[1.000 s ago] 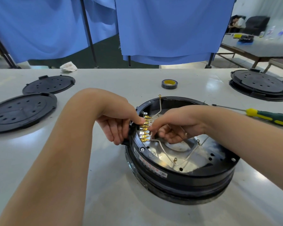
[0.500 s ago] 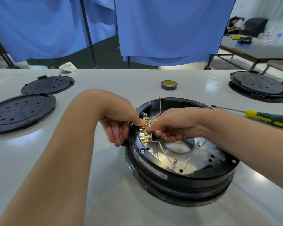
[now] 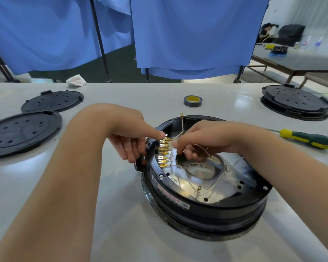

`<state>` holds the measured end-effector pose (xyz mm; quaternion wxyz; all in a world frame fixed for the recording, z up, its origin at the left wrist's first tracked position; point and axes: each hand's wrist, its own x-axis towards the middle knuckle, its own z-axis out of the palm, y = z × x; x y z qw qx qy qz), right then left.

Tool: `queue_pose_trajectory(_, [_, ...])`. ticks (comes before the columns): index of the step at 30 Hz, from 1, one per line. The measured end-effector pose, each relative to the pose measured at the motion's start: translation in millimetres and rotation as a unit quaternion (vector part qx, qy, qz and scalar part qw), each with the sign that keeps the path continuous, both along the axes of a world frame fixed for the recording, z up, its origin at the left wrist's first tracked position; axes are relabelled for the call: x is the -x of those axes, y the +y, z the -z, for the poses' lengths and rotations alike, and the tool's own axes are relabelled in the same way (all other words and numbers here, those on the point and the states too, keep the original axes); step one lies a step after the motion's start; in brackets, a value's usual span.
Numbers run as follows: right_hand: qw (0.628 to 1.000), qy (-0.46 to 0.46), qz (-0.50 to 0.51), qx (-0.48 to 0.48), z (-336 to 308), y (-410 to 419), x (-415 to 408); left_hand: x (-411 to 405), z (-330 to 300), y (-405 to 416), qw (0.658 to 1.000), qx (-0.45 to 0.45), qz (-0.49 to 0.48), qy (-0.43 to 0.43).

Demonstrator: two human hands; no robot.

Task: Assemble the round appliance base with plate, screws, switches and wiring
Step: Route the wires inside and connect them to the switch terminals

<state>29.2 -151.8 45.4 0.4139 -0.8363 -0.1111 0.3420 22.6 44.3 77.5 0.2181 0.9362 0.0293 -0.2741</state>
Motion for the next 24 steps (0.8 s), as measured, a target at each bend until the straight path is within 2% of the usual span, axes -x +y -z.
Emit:
queue_pose_trajectory(4, [0.989, -0.142, 0.01, 0.049, -1.3, -6.8, -0.9, -9.0, 3.2, 3.9, 0.996, 0.021, -0.014, -0.09])
queue_pose_trajectory(7, [0.986, -0.158, 0.055, -0.017, -2.0, -8.7, -2.6, -12.4, 9.2, -3.8, 0.99, 0.029, -0.007, -0.136])
queue_pose_trajectory(10, [0.966, -0.219, 0.119, -0.072, -4.3, -11.6, -4.4, -13.3, 16.1, -15.4, 0.986, 0.047, 0.009, -0.162])
queue_pose_trajectory(13, [0.947, -0.237, 0.166, -0.136, -13.8, -16.1, -6.1, -13.8, 19.9, -20.8, 0.985, 0.051, 0.02, -0.166])
queue_pose_trajectory(19, [0.927, -0.272, 0.2, -0.162, -35.5, -59.0, -7.7, -13.7, 20.5, -14.3, 0.984, 0.053, 0.03, -0.168])
queue_pose_trajectory(21, [0.907, -0.305, 0.249, -0.148, -34.3, -78.1, -13.9, -13.4, 20.1, -13.3, 0.984, 0.048, 0.032, -0.169])
queue_pose_trajectory(24, [0.88, -0.355, 0.31, -0.054, -17.2, -102.7, -27.3, -12.5, 17.0, -8.8, 0.985, 0.044, 0.026, -0.164])
